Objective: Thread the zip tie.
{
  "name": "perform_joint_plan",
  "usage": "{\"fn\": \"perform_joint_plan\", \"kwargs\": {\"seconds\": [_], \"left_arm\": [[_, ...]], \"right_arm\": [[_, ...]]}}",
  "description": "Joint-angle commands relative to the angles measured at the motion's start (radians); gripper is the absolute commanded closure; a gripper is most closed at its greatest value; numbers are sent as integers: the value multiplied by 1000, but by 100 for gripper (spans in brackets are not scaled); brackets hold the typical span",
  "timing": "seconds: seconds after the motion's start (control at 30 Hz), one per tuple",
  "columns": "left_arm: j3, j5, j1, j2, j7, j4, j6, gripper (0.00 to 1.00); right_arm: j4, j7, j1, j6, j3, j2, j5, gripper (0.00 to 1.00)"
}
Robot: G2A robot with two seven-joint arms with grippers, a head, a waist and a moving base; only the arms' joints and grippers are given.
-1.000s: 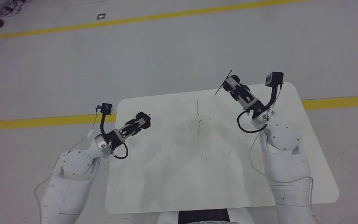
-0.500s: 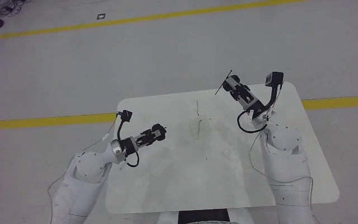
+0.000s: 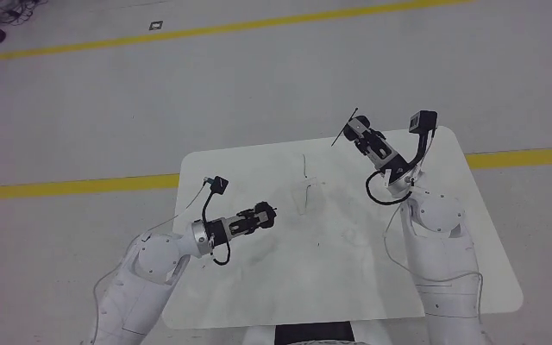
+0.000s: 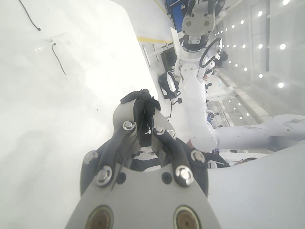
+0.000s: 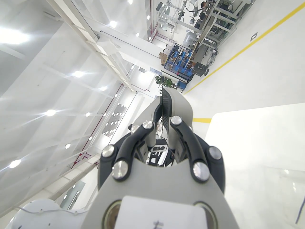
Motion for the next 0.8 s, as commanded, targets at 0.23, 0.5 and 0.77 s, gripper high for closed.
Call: {"fn": "perform_joint_plan", "kwargs": {"seconds": [0.23, 0.5, 0.77], "left_arm": [[15, 2, -2, -2, 14, -1, 4, 100], [93, -23, -56, -17, 64, 53, -5, 100], [124, -2, -86, -25, 146, 47, -31, 100]], "right_arm": [[-15, -13, 0, 0, -24, 3, -29, 100], [-40, -89, -6, 0, -145, 22, -190, 100], [-33, -238, -20, 0, -260, 51, -318, 100]]}}
